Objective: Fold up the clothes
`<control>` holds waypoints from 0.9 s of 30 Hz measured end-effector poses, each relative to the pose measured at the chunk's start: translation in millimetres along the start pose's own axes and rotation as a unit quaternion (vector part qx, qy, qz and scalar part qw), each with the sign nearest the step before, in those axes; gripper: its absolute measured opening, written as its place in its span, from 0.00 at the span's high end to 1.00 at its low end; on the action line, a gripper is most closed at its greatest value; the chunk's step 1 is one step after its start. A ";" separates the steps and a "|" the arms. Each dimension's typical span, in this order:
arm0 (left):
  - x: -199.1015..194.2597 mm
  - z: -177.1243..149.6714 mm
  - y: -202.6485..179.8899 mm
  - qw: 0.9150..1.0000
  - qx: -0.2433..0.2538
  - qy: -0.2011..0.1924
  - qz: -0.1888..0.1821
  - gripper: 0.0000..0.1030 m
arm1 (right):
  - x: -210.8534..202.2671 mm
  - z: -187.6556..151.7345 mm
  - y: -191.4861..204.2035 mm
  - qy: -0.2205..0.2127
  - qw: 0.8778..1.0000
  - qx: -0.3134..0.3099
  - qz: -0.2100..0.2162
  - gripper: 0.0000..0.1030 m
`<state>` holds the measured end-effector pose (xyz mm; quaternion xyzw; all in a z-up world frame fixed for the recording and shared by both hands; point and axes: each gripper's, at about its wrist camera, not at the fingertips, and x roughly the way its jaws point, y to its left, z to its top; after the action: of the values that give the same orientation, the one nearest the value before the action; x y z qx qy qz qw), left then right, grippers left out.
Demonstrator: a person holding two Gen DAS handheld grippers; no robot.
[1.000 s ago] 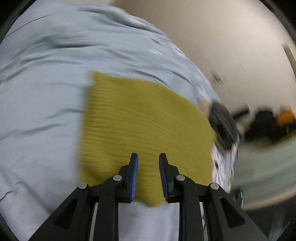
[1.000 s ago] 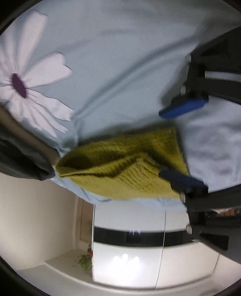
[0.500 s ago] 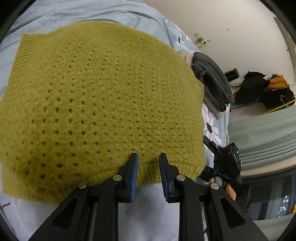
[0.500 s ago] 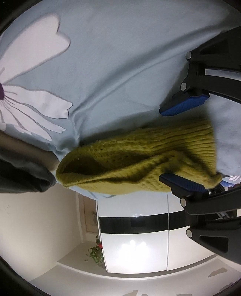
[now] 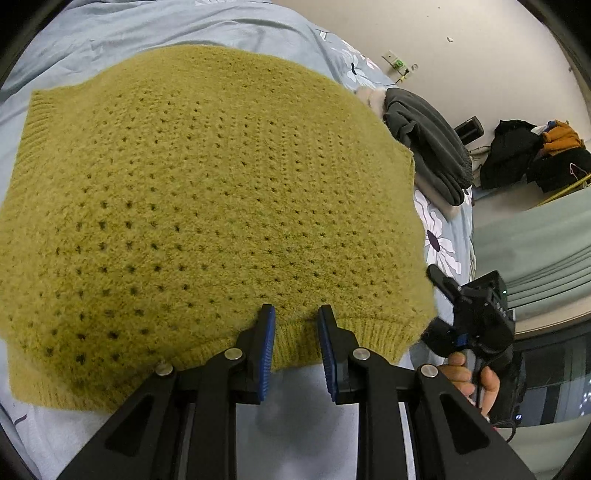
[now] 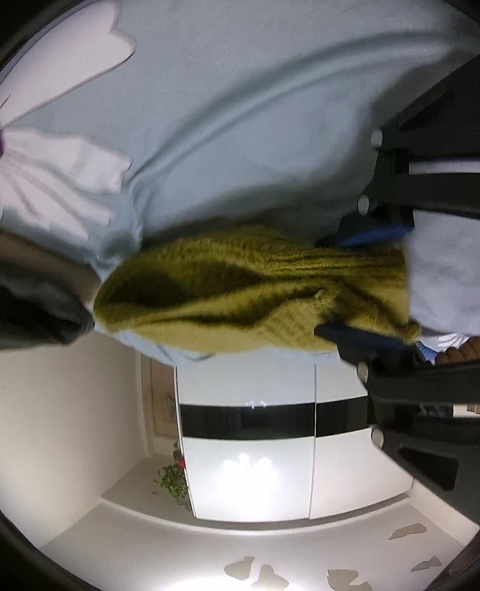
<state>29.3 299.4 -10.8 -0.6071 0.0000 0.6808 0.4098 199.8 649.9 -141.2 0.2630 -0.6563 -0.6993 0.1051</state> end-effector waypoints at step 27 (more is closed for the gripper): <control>-100.6 -11.9 67.1 0.989 -0.070 -0.124 -0.043 0.68 | 89.5 -54.7 233.8 0.042 0.923 -0.325 -0.201 0.77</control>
<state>-5.6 192.8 35.8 -0.5443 -0.1246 0.7312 0.3918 106.0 531.5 65.7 0.3698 -0.3217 -0.8688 0.0699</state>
